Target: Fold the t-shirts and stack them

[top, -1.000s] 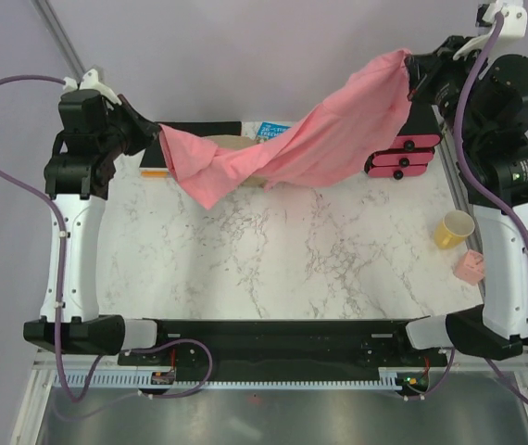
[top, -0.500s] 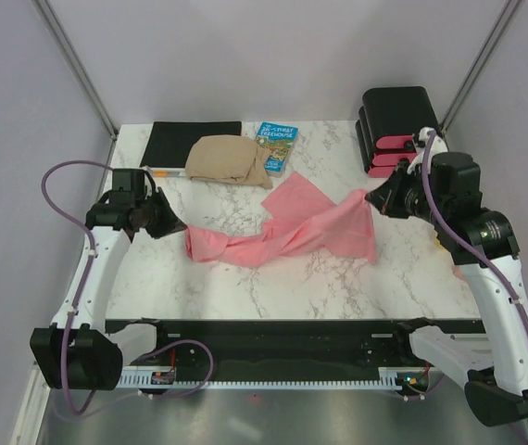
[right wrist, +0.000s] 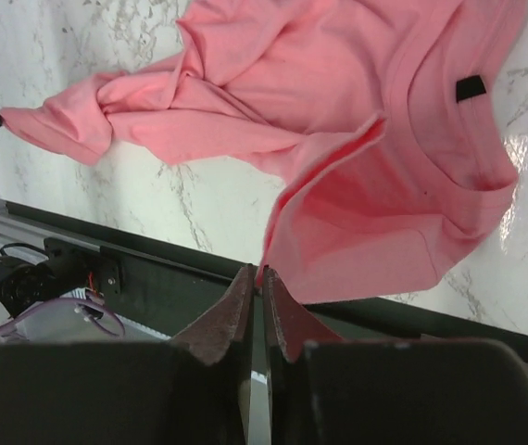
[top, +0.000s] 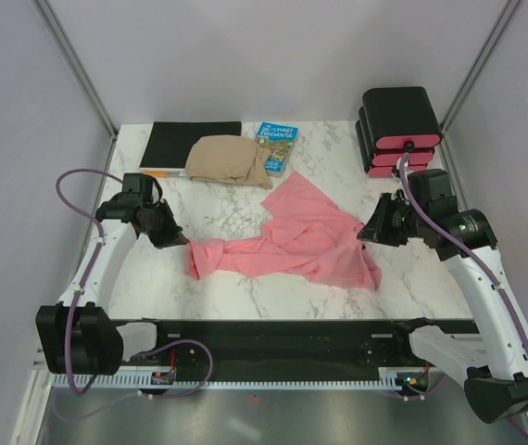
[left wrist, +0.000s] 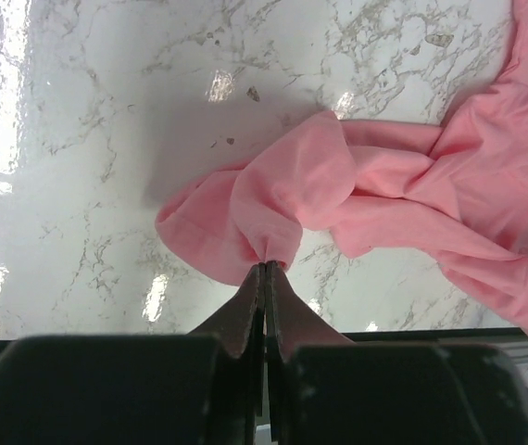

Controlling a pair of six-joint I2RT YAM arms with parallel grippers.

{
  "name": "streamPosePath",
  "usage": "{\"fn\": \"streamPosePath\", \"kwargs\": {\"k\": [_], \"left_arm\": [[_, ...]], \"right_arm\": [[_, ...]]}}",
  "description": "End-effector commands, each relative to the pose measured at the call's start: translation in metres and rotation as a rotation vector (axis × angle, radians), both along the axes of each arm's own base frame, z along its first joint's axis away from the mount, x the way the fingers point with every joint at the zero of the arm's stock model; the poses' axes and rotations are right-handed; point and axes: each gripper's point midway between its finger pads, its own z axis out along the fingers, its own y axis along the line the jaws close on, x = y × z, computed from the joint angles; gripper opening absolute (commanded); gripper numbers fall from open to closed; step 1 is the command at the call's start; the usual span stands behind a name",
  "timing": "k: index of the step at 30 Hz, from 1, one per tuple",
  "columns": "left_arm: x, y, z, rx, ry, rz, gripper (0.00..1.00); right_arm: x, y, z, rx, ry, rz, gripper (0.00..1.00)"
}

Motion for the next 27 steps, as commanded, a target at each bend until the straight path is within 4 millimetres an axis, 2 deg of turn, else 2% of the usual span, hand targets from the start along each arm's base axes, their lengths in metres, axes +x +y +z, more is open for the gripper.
{"fn": "streamPosePath", "kwargs": {"k": [1, 3, 5, 7, 10, 12, 13, 14, 15, 16, 17, 18, 19, 20, 21, 22, 23, 24, 25, 26, 27], "left_arm": [[-0.005, 0.009, -0.004, 0.034, 0.043, 0.063, 0.02], [-0.005, 0.012, -0.003, 0.047, 0.051, 0.075, 0.09], [-0.006, 0.016, 0.002, 0.069, 0.051, 0.091, 0.20], [-0.003, 0.021, 0.012, 0.092, 0.029, 0.115, 0.25], [0.002, 0.027, 0.031, 0.111, -0.040, 0.157, 0.34], [0.007, 0.030, 0.039, 0.121, -0.069, 0.178, 0.34], [0.009, 0.033, 0.042, 0.133, -0.084, 0.188, 0.34], [0.011, 0.034, 0.044, 0.134, -0.091, 0.192, 0.34], [0.012, 0.033, 0.045, 0.133, -0.096, 0.194, 0.34], [0.014, 0.033, 0.047, 0.132, -0.102, 0.195, 0.34], [0.015, 0.033, 0.048, 0.130, -0.103, 0.198, 0.34], [0.016, 0.032, 0.048, 0.121, -0.100, 0.196, 0.34], [0.017, 0.031, 0.050, 0.118, -0.105, 0.197, 0.34], [0.017, 0.031, 0.052, 0.116, -0.114, 0.197, 0.34], [0.017, 0.031, 0.054, 0.112, -0.120, 0.202, 0.34], [0.017, 0.030, 0.056, 0.109, -0.126, 0.203, 0.34], [0.017, 0.031, 0.060, 0.110, -0.139, 0.203, 0.34], [0.017, 0.031, 0.061, 0.111, -0.143, 0.198, 0.34], [0.018, 0.031, 0.063, 0.112, -0.149, 0.192, 0.34], [0.019, 0.031, 0.063, 0.117, -0.149, 0.187, 0.34], [0.020, 0.032, 0.063, 0.125, -0.151, 0.177, 0.34]], "right_arm": [[-0.011, -0.003, -0.009, -0.019, 0.065, 0.008, 0.20], [-0.012, -0.006, -0.008, -0.044, 0.081, 0.011, 0.37], [-0.012, -0.007, 0.000, -0.054, 0.073, 0.020, 0.39], [-0.006, -0.011, 0.008, -0.077, 0.032, 0.019, 0.41], [0.022, -0.007, 0.024, -0.086, -0.090, 0.038, 0.47], [0.040, 0.000, 0.010, -0.094, -0.075, 0.078, 0.45], [0.055, 0.004, 0.007, -0.099, -0.114, 0.104, 0.46], [0.071, 0.006, -0.008, -0.116, -0.091, 0.104, 0.47], [0.082, 0.009, -0.013, -0.124, -0.100, 0.115, 0.49], [0.102, 0.012, -0.010, -0.136, -0.143, 0.110, 0.50], [0.120, 0.013, -0.029, -0.157, -0.095, 0.097, 0.50], [0.132, 0.015, -0.032, -0.163, -0.091, 0.091, 0.50], [0.151, 0.021, -0.022, -0.150, -0.130, 0.087, 0.51], [0.166, 0.027, -0.040, -0.160, -0.090, 0.087, 0.51], [0.178, 0.032, -0.042, -0.170, -0.098, 0.087, 0.52], [0.195, 0.038, -0.030, -0.174, -0.148, 0.082, 0.52], [0.210, 0.040, -0.047, -0.227, -0.130, 0.075, 0.52], [0.221, 0.041, -0.048, -0.255, -0.139, 0.064, 0.53], [0.239, 0.046, -0.032, -0.265, -0.190, 0.049, 0.54], [0.252, 0.052, -0.052, -0.295, -0.163, 0.057, 0.56], [0.261, 0.056, -0.055, -0.302, -0.167, 0.065, 0.58]]}}
